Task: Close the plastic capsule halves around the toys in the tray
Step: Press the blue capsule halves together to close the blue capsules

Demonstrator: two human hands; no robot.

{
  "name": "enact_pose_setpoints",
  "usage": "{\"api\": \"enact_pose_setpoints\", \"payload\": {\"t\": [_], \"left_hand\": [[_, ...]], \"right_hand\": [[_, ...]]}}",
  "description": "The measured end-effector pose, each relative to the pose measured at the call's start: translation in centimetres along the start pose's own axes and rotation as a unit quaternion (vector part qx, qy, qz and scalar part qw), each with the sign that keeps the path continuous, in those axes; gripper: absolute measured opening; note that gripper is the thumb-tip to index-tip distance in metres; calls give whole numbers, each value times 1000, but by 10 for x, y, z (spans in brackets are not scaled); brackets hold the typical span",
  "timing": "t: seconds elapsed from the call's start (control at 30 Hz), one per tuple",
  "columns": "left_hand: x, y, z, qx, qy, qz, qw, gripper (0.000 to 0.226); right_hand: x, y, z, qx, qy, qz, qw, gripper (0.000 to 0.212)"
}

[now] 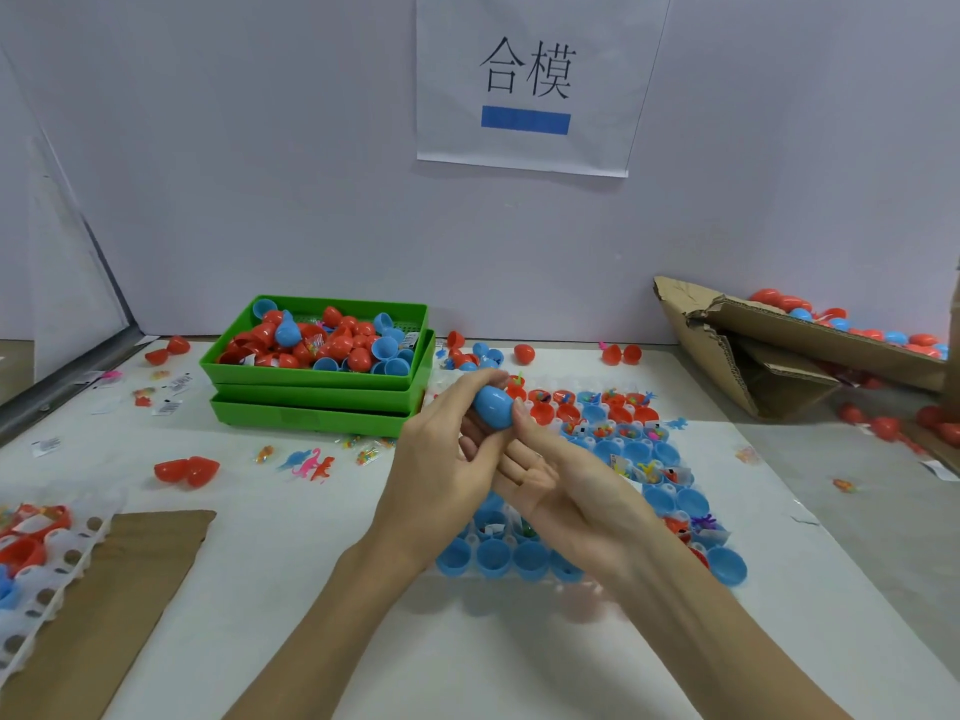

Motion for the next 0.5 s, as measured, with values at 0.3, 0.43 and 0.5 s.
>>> {"api": "enact_pose_setpoints", "payload": {"t": [0.3,0.43,0.5], "left_hand": [[-2,-3,3,78,-22,-33,996,47],[-4,-5,4,133,-23,-61,989,43],[-4,-4,4,166,-22,-72,983,41]], "right_hand": [[1,-12,-1,21,-34,42,998,41],[-1,-16,0,21,-51,67,996,38],[-1,-19,0,27,-58,75,995,37]]}}
Point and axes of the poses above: each hand's wrist, its own x-axis towards the middle knuckle, its own z-axis out of the back of the hand, y = z × x, the point moved 3 cm from there along x, towards the middle knuckle, and after that the axes turned 8 degrees about x, right-handed, at the moved point
